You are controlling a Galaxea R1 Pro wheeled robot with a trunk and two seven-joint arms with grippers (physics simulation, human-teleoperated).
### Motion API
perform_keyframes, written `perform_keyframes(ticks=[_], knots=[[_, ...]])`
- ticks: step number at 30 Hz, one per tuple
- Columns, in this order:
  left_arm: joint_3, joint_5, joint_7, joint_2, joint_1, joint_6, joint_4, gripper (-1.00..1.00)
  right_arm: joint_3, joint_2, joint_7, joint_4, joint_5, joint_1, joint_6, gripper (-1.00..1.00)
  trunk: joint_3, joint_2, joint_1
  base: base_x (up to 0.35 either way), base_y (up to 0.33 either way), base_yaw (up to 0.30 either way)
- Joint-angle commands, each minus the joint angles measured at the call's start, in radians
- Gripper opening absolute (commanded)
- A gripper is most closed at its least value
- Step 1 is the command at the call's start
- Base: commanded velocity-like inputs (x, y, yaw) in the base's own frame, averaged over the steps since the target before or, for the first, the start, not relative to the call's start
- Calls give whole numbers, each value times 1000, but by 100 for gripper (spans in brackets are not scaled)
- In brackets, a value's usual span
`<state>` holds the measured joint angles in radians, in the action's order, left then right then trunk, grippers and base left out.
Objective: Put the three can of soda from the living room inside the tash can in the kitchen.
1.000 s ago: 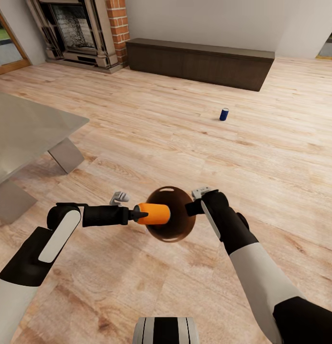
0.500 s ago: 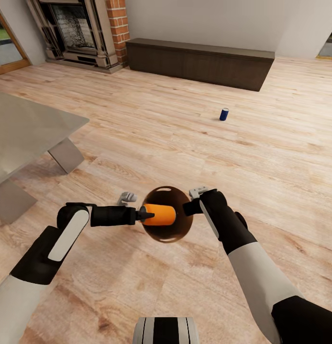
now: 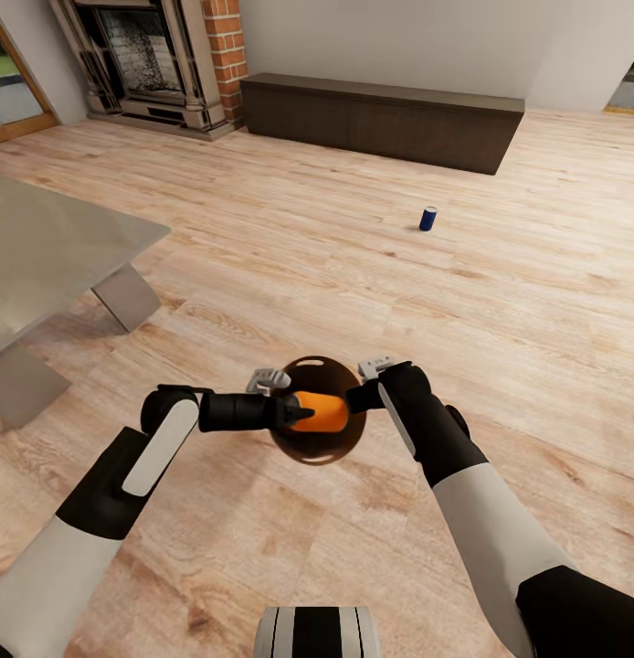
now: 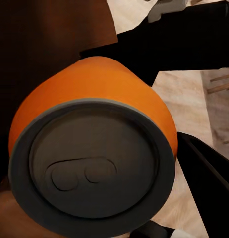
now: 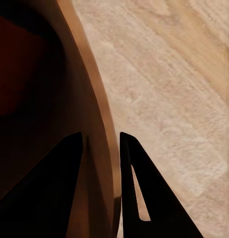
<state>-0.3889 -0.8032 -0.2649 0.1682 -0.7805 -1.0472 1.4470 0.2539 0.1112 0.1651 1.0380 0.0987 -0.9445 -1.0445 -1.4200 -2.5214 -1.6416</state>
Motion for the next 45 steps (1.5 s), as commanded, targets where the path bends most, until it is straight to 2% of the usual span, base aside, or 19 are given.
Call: perform_keyframes(ticks=[1, 8, 13, 17, 21, 22, 39, 45], knots=[[-4, 21, 21, -5, -1, 0, -2, -100, 1, 0, 3, 0, -50, 0, -3, -100, 0, 0, 0, 0, 0, 0], [-30, 22, 100, -17, -2, 0, -3, -100, 1, 0, 3, 0, -50, 0, -3, -100, 0, 0, 0, 0, 0, 0], [-44, 22, 113, -17, -2, 0, -4, -100, 1, 0, 3, 0, -50, 0, -3, -100, 0, 0, 0, 0, 0, 0], [-58, 22, 162, -18, -2, 0, -4, -100, 1, 1, 2, 0, -50, 1, -3, -100, 0, 0, 0, 0, 0, 0], [-74, 22, 180, -18, -2, 0, -5, -100, 1, 1, 2, 0, -50, 1, -3, -100, 0, 0, 0, 0, 0, 0], [-76, 22, 183, -18, -2, 0, -5, 100, 1, 1, 2, 0, -50, 1, -3, -100, 0, 0, 0, 0, 0, 0], [-83, 22, 202, -16, -2, 0, -18, 100, 2, -2, 2, 0, -50, 1, -3, -100, 0, 0, 0, 0, 0, 0], [-79, 18, 195, -5, -1, 0, -8, 100, 1, -3, 2, 0, -50, 1, -3, -100, 0, 0, 0, 0, 0, 0]])
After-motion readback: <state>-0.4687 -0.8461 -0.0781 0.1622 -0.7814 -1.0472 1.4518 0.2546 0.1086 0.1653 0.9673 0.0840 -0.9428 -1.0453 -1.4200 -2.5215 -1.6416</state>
